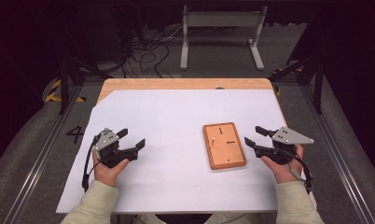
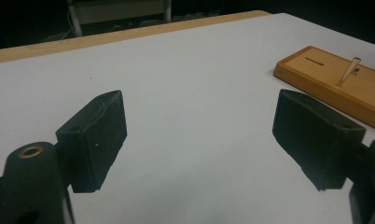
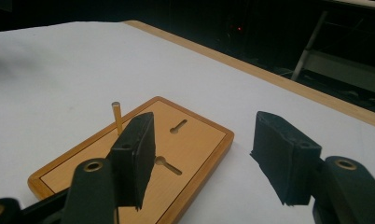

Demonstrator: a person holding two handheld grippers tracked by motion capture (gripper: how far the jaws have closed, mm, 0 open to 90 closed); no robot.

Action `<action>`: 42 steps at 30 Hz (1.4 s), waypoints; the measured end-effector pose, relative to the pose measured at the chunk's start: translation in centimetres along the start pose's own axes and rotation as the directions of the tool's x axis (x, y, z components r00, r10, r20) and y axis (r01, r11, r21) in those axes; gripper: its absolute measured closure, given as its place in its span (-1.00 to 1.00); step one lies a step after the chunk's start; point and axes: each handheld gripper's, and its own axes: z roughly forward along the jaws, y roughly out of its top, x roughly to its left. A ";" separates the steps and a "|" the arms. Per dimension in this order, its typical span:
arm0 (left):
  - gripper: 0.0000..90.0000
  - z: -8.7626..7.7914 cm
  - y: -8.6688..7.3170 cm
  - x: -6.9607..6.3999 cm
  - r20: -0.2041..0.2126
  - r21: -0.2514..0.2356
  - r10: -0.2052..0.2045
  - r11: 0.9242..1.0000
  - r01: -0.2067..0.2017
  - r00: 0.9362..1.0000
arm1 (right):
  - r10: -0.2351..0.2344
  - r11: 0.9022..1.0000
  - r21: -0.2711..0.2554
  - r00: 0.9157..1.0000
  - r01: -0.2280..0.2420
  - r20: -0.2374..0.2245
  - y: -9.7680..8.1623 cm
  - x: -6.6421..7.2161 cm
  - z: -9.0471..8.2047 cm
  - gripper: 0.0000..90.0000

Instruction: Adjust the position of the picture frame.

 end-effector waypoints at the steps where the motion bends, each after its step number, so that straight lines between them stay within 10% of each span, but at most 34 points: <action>1: -0.60 0.0 -0.1 0.0 -0.002 0.002 0.003 1.000 -0.003 1.000 | 0.000 1.000 0.002 1.000 0.000 0.001 0.0 0.0 0.0 -0.12; 11: -0.60 -0.1 -0.1 0.0 -0.017 0.006 0.001 1.000 0.000 1.000 | 0.004 1.000 0.027 1.000 -0.004 0.008 0.0 -0.1 0.1 -0.05; 16: -0.60 -0.1 -0.1 0.1 -0.019 0.010 0.000 1.000 0.000 1.000 | 0.015 0.997 0.078 0.996 -0.008 -0.084 -0.2 -0.1 0.2 0.53; 20: -0.60 -0.1 -0.1 0.1 -0.028 0.012 -0.004 1.000 0.004 1.000 | 0.042 0.980 0.199 0.997 -0.026 -0.072 0.3 0.0 1.1 0.99; 27: -0.60 0.0 -0.1 0.1 -0.043 0.017 -0.002 1.000 0.003 0.999 | 0.057 0.965 0.258 0.997 -0.041 -0.054 0.7 -0.5 2.5 1.00; 42: -0.60 0.1 -0.2 0.1 -0.047 0.026 -0.004 1.000 0.006 0.999 | 0.083 0.903 0.422 0.996 -0.083 0.019 2.1 -2.8 7.7 1.00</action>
